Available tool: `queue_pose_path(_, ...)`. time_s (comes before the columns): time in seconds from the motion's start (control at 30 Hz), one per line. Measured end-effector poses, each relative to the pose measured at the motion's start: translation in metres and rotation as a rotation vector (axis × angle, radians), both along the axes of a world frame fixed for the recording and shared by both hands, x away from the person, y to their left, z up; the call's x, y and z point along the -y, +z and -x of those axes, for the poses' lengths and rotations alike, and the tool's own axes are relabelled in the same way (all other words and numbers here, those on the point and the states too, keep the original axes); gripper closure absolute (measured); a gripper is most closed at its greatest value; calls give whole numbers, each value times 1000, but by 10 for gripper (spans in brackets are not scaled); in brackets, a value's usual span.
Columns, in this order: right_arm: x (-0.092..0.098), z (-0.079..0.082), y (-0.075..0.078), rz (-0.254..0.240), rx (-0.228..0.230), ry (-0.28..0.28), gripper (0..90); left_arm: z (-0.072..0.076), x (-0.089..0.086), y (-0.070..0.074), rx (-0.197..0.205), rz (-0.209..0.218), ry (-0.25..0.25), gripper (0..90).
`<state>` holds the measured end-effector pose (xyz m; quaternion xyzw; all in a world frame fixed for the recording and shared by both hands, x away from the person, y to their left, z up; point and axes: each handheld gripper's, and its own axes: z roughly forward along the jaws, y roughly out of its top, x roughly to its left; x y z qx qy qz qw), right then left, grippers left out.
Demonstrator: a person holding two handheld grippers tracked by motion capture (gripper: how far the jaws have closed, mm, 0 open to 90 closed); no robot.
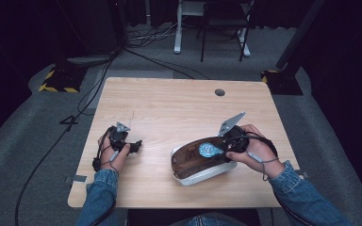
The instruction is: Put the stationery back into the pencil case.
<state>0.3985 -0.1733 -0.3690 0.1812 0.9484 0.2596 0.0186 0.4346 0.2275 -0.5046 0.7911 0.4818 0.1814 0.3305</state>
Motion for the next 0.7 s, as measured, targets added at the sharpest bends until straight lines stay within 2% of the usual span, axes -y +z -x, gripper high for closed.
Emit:
queue_pose_path(0.3,-15,2,-9,37,-33,43,501,0,0,0,1,-2,-3,159)
queue_pose_path(0.7,-26,-2,-20,60,-64,60,501,0,0,0,1,-2,-3,159)
